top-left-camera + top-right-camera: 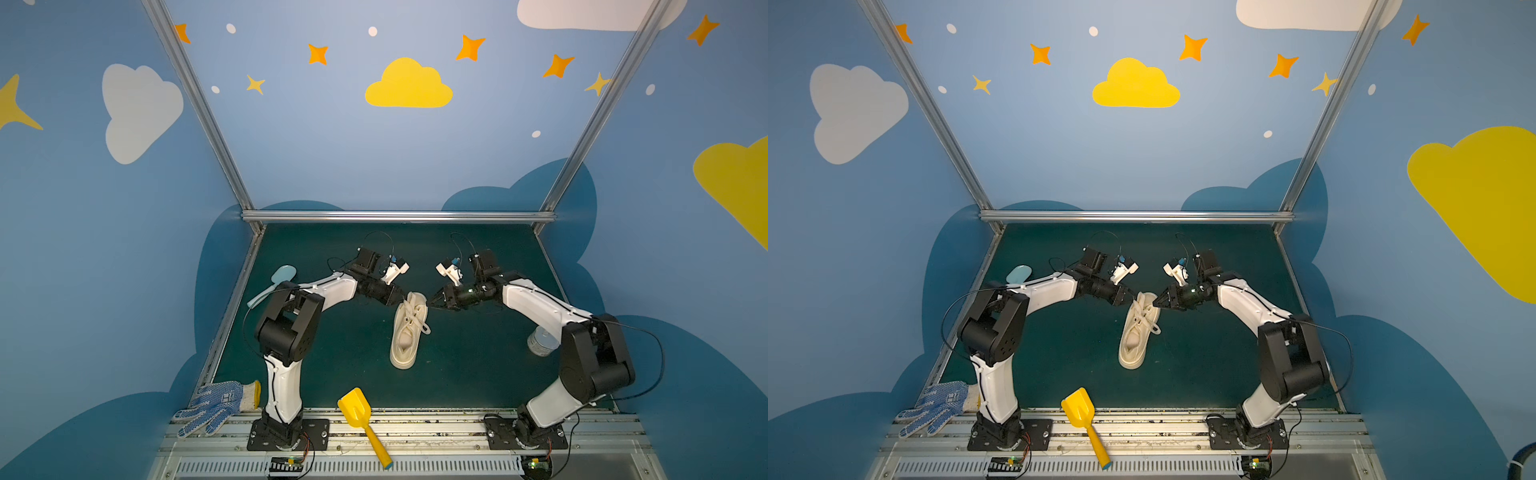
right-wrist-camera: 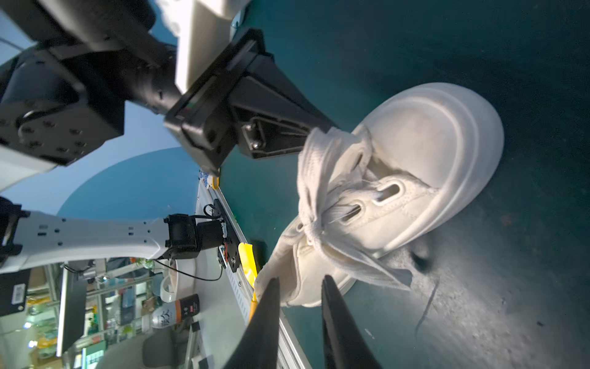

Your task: Tie the shoes

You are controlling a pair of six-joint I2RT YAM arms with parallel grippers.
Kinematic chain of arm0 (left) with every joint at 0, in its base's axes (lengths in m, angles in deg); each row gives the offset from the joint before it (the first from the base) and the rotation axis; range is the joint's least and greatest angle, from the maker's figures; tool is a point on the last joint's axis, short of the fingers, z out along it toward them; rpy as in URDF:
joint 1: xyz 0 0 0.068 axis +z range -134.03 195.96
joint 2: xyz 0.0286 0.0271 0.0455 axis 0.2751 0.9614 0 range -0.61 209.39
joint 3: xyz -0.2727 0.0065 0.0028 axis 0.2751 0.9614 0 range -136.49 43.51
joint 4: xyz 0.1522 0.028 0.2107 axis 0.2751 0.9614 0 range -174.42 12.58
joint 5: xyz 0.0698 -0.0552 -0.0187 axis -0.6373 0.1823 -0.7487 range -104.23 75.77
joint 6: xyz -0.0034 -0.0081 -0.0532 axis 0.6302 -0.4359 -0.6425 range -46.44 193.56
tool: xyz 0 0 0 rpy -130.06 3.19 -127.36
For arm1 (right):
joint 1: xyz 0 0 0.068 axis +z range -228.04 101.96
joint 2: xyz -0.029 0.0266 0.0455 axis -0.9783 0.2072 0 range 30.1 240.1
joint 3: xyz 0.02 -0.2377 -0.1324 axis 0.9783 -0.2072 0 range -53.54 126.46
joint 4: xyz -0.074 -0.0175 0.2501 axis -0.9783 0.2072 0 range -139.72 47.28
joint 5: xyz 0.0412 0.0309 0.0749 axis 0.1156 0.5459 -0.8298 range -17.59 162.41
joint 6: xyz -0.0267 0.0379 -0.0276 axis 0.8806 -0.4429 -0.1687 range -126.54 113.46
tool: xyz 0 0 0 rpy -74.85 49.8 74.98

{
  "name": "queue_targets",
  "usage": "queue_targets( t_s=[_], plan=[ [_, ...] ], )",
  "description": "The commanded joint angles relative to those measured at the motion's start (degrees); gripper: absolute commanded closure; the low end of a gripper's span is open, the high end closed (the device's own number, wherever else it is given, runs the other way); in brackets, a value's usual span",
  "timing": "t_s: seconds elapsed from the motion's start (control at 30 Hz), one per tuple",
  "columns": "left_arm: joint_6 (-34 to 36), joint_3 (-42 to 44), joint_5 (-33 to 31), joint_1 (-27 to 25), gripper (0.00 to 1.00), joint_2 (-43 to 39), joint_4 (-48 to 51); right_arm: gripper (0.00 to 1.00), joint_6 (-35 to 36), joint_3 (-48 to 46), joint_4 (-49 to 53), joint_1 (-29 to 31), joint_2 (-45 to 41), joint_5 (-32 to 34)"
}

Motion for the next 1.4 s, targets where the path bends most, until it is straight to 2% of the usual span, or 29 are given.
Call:
queue_targets(
  t_s=[0.0,0.13,0.2,0.57,1.23,1.37],
  plan=[
    [0.4,0.8,1.1,0.1,0.96,-0.5,-0.4,0.73,-1.8,2.9,-2.0,0.1,3.1,-3.4],
    [0.3,1.0,1.3,0.1,0.96,-0.6,-0.9,0.86,-4.1,5.4,-2.7,0.1,6.8,-2.1],
    [0.2,0.9,1.3,0.1,0.96,-0.5,-1.0,0.87,-5.0,6.9,-2.4,0.3,9.1,-2.4],
    [0.3,0.4,1.9,0.2,0.96,0.1,-1.0,0.91,-5.5,8.6,-6.0,3.4,12.4,-9.8],
    [-0.7,-0.9,3.2,0.3,0.96,1.1,-2.3,0.92,-3.3,5.6,-3.6,9.2,13.0,-3.6],
    [-0.9,-0.8,3.5,0.3,0.96,1.4,-2.4,0.93,-3.5,4.7,-4.1,9.6,12.4,-4.6]
  ],
)
